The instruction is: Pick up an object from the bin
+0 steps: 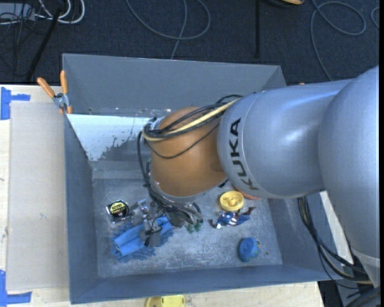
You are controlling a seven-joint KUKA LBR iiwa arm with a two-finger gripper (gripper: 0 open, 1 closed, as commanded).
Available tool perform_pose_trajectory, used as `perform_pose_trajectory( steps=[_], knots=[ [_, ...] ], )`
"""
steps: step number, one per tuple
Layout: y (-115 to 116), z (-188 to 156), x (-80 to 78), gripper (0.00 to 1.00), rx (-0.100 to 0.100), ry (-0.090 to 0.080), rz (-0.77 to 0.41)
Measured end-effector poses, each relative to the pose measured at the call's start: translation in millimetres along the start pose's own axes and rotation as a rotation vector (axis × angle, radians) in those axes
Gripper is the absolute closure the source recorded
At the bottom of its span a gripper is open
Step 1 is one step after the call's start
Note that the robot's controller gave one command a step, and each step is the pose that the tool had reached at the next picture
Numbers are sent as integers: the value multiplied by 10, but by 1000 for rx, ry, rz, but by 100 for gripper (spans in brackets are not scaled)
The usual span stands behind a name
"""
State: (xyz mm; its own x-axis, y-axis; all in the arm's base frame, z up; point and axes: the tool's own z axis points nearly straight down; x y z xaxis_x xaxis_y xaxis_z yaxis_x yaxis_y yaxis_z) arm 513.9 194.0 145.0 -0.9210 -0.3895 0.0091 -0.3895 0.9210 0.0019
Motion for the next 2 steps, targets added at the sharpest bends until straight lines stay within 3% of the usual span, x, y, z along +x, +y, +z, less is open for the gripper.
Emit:
perform_pose_trajectory(
  steps=[1,2],
  knots=[
    [58,-5,-215,100,3,-25,10],
    [130,11,-69,100,0,9,-4]
  ],
)
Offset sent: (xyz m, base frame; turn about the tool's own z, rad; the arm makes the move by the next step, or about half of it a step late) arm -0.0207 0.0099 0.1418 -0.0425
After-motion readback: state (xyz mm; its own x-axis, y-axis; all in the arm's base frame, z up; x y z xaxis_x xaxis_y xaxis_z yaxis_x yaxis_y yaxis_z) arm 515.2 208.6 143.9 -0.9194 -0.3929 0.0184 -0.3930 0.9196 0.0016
